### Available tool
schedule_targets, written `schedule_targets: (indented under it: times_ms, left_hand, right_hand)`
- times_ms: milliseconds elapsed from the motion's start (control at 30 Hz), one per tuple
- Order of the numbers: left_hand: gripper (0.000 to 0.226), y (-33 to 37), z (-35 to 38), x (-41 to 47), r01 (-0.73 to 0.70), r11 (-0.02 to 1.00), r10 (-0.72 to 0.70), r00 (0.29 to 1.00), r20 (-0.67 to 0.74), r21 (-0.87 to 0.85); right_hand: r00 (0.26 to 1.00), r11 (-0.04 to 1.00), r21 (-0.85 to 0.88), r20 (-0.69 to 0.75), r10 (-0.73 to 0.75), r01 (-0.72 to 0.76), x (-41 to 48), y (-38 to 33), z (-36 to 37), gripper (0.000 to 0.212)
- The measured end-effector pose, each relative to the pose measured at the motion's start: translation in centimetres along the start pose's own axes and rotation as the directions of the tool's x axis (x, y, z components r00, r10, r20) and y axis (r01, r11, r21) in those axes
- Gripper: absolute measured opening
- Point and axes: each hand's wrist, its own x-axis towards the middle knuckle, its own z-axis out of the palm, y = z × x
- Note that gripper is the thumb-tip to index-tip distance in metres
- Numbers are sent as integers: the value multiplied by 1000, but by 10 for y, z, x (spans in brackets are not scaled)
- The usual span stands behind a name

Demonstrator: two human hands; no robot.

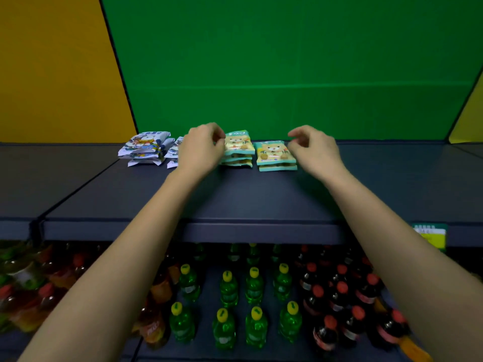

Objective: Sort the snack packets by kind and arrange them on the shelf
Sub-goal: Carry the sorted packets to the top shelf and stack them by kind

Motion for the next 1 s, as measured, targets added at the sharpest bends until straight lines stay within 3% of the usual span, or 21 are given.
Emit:
schedule_targets:
  times_ms: [167, 333, 667, 1000]
  left_hand:
    - [14, -3, -37, -88, -88, 996, 89, 996, -26, 34]
    - [10, -8, -60, -192, -174, 981, 181, 980, -87, 90]
    - [11, -22, -30, -373, -32, 992, -7, 952, 305, 124]
    - [13, 54, 59, -466, -22, 982, -82, 843, 532, 186]
  right_hand:
    - [993, 990, 83, -29, -115, 117, -92, -6, -35, 16]
    - [996, 984, 158, 19, -84, 80, -198, 7, -43, 14]
    - [962, 995, -26, 254, 97, -93, -384, 90, -56, 19]
    - [891, 925, -174, 256, 374, -338, -468, 226, -136, 22]
